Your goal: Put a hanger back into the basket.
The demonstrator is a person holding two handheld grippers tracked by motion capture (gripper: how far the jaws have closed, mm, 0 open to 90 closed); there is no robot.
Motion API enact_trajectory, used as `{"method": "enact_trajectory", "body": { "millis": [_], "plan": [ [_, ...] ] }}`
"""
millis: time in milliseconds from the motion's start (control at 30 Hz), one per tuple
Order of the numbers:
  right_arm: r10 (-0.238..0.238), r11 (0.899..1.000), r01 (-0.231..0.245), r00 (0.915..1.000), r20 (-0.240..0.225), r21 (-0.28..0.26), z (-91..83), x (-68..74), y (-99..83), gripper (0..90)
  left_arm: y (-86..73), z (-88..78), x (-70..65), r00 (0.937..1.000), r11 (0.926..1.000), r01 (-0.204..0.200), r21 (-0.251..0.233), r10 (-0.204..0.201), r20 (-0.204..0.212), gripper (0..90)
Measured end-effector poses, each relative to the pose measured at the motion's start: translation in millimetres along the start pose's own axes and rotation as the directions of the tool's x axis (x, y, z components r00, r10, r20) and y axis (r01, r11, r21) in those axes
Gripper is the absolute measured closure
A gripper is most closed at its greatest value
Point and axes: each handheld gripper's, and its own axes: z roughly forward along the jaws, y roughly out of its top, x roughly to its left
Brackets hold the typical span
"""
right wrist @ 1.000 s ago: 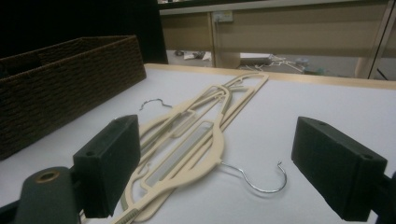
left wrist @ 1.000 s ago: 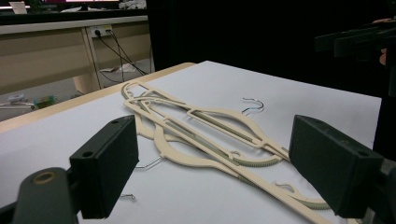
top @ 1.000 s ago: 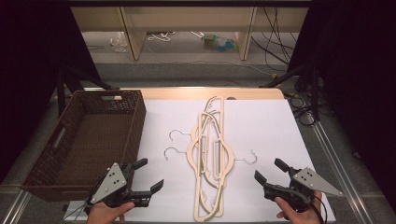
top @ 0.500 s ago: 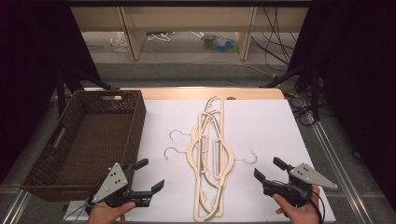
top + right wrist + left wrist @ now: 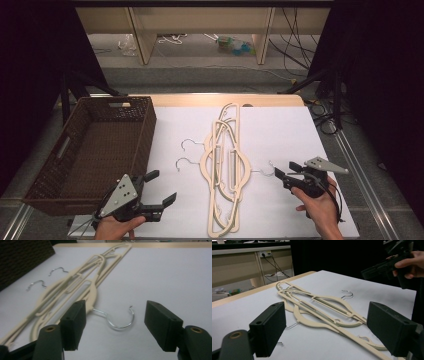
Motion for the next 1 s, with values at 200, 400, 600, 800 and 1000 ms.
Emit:
{"method": "enact_trajectory", "body": {
  "millis": [200,400,600,800,1000],
  "plan": [
    [-0.02,0.995,0.021,0.9998,-0.008,0.097,28.9,-12.8,13.9,49.9,-0.2,0.2,0.3,1.0,1.0,0.001,0.001,-0.001,0.001,16.0],
    [0.019,0.978,-0.011,0.9991,-0.038,0.208,52.1,-21.3,15.7,56.7,0.0,0.3,0.8,0.9999,0.9999,-0.012,0.003,0.012,0.005,16.0],
    [0.016,0.967,0.0,0.998,-0.06,0.254,62.3,-29.3,14.5,63.9,0.1,0.3,0.0,0.9999,0.9999,-0.01,0.006,0.01,0.006,16.0],
    [0.0,0.955,0.019,0.998,-0.064,0.295,69.5,-34.6,13.1,68.0,-0.1,1.1,-0.2,0.9999,0.9999,-0.013,0.002,0.013,0.009,16.0],
    [-0.011,0.946,0.032,0.9977,-0.067,0.323,75.6,-32.6,12.6,70.2,0.0,1.0,-0.2,0.9999,0.9999,-0.013,0.006,0.013,0.006,16.0]
  ]
}}
